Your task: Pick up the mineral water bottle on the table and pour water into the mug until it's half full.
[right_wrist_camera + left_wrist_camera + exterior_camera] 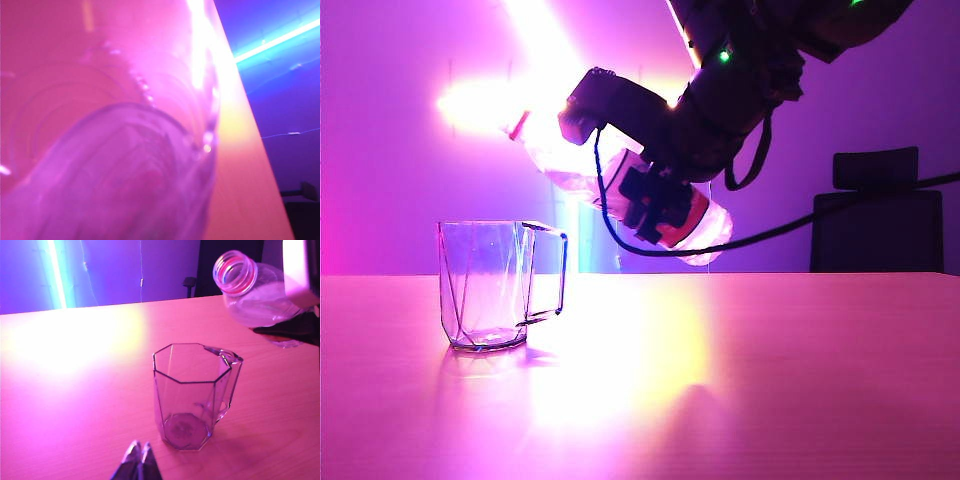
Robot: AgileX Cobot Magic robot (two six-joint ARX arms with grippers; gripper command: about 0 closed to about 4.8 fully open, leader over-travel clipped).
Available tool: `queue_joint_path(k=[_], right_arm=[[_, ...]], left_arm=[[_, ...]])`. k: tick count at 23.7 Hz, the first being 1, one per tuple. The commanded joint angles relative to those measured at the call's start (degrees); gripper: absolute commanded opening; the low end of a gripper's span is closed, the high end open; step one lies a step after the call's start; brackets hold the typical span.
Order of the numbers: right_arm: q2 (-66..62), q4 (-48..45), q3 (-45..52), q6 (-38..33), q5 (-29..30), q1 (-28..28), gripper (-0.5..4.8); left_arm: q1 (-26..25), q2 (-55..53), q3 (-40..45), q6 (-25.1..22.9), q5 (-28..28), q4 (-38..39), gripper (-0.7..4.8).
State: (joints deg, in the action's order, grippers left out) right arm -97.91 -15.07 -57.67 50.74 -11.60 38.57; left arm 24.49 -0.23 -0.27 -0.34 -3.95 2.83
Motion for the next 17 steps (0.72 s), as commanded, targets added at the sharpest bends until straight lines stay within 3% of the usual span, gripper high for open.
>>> queue_joint_path(k=[1,5,17], right_arm=[[0.57,-3.21,-0.85,5.16,-0.5,0.0,1.56],[0.57,-3.21,-0.98,10.14,-0.57,0.0,1.57],[-2.23,-5.7,-3.41,15.54,-5.31,0.13,1.57]], left_arm=[[0.11,-0.11,-0.24,0.15,0.11,-0.28,-0.02],[0.11,-0.11,-0.24,0.15,0.11,-0.28,-0.02],[0.11,-0.11,-0.24,0.15,0.11,-0.28,-0.02]])
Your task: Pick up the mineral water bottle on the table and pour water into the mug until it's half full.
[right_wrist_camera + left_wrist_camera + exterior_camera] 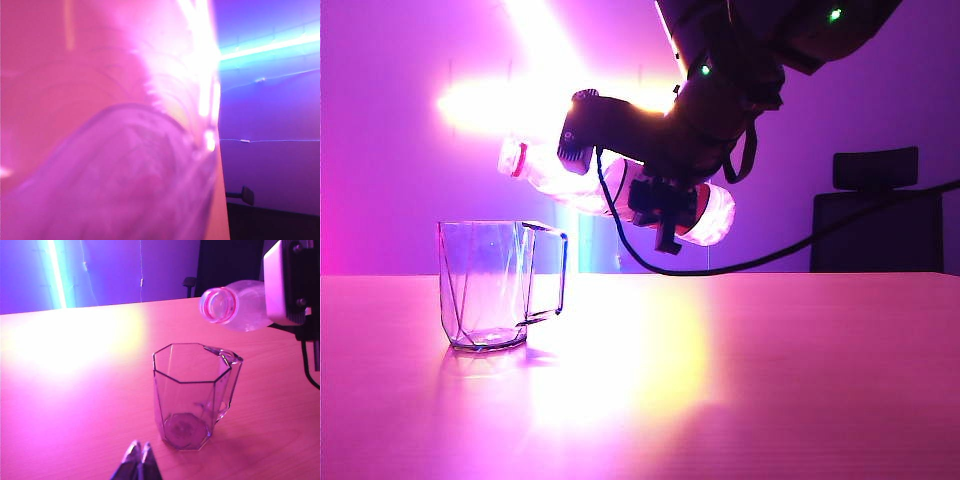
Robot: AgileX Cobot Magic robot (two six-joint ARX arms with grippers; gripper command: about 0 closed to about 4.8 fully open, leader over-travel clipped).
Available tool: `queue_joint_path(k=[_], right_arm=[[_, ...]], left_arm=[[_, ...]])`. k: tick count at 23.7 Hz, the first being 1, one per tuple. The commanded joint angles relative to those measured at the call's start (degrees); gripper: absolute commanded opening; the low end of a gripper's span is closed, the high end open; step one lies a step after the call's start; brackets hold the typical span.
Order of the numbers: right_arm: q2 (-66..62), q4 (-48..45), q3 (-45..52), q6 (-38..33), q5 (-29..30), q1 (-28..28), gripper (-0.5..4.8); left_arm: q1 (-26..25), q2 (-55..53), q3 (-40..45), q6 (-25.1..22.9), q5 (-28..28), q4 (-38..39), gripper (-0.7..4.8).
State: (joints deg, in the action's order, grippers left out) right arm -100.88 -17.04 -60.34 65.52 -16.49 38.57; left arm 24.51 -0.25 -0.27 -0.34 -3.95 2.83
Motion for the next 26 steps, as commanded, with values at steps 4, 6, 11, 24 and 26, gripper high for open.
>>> queue_joint_path(k=[4,6,11,24,26], right_arm=[[0.72,-4.31,-0.74,2.43,-1.55,0.13,1.57],[0.7,-4.31,-0.74,4.07,-1.62,0.13,1.57],[0.7,-5.38,-0.74,8.48,-2.82,0.13,1.57],[0.7,-7.19,-0.74,11.91,-3.58,0.13,1.57],[0.7,-7.26,-0.74,13.94,-4.39,0.13,1.57]], left_arm=[[0.09,-0.09,-0.24,0.15,0.11,-0.28,-0.02],[0.09,-0.09,-0.22,0.15,0.11,-0.28,-0.02],[0.09,-0.09,-0.24,0.15,0.11,-0.28,-0.02],[0.09,-0.09,-0.24,0.15,0.11,-0.28,-0.02],[0.09,-0.09,-0.24,0.15,0.11,-0.28,-0.02]])
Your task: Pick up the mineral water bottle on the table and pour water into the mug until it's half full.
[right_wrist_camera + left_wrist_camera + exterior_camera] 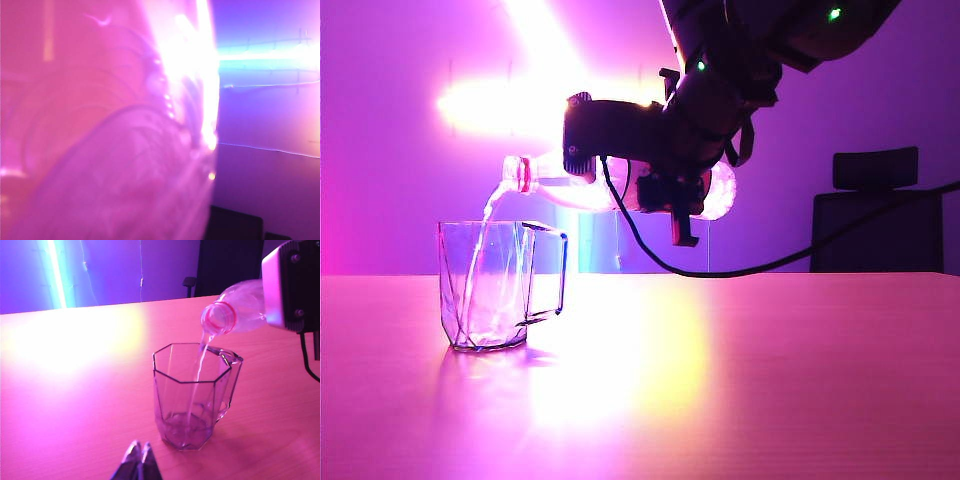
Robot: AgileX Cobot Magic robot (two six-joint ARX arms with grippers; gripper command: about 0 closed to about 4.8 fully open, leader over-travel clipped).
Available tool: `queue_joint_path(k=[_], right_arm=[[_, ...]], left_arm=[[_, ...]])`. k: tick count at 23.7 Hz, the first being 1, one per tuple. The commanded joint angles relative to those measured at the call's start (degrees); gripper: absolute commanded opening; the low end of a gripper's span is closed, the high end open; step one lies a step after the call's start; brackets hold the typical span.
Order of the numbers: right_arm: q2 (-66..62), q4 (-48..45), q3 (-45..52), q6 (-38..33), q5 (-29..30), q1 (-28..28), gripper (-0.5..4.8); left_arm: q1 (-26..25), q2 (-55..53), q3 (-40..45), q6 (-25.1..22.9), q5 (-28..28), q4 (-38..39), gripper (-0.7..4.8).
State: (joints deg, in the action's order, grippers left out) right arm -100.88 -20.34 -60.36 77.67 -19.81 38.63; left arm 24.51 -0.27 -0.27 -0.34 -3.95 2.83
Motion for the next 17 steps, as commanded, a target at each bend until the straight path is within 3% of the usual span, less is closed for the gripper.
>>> queue_joint_path(k=[1,17], right_arm=[[0.7,-3.93,-0.72,2.08,-1.07,0.07,1.57],[0.7,-3.98,-0.72,4.09,-4.46,-0.11,1.56]], left_arm=[[0.09,-0.07,-0.24,0.15,0.11,-0.28,-0.02],[0.09,-0.07,-0.24,0.15,0.11,-0.28,-0.02]])
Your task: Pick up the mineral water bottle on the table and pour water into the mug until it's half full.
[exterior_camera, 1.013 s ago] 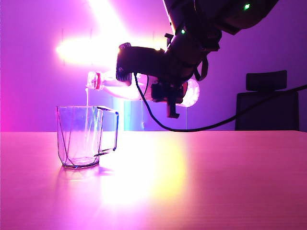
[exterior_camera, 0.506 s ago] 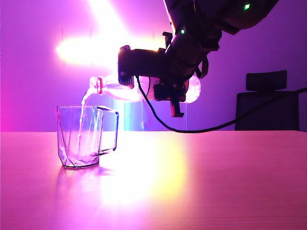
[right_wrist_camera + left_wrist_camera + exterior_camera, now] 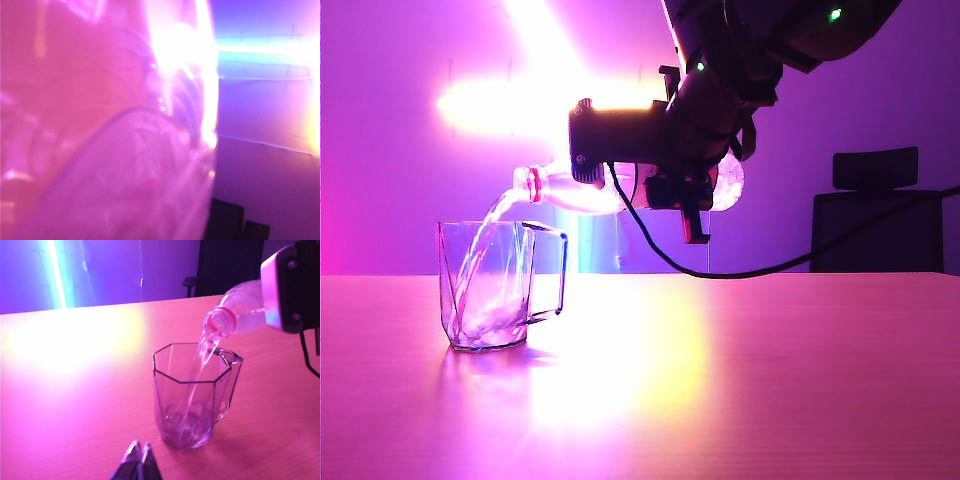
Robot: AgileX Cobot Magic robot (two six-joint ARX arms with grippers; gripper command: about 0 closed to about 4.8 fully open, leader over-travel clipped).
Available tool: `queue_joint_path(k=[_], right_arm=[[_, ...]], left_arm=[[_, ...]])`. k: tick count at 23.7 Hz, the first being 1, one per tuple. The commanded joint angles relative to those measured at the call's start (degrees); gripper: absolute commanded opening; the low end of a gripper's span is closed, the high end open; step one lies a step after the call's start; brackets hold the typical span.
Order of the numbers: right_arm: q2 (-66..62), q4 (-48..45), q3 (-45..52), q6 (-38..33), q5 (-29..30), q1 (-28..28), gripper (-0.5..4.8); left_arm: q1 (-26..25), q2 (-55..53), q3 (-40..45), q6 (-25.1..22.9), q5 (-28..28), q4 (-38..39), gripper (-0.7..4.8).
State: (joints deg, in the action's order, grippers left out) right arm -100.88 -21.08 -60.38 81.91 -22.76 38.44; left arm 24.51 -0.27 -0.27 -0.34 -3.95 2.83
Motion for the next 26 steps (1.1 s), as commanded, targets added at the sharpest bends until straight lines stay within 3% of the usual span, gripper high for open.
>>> queue_joint_path(k=[1,26], right_arm=[[0.7,-3.23,-0.7,-0.13,-1.68,0.09,1.56],[0.7,-3.26,-0.7,2.58,-2.03,0.09,1.56]], left_arm=[[0.09,-0.07,-0.24,0.15,0.11,-0.28,-0.02],[0.09,-0.07,-0.22,0.15,0.09,-0.28,-0.02]])
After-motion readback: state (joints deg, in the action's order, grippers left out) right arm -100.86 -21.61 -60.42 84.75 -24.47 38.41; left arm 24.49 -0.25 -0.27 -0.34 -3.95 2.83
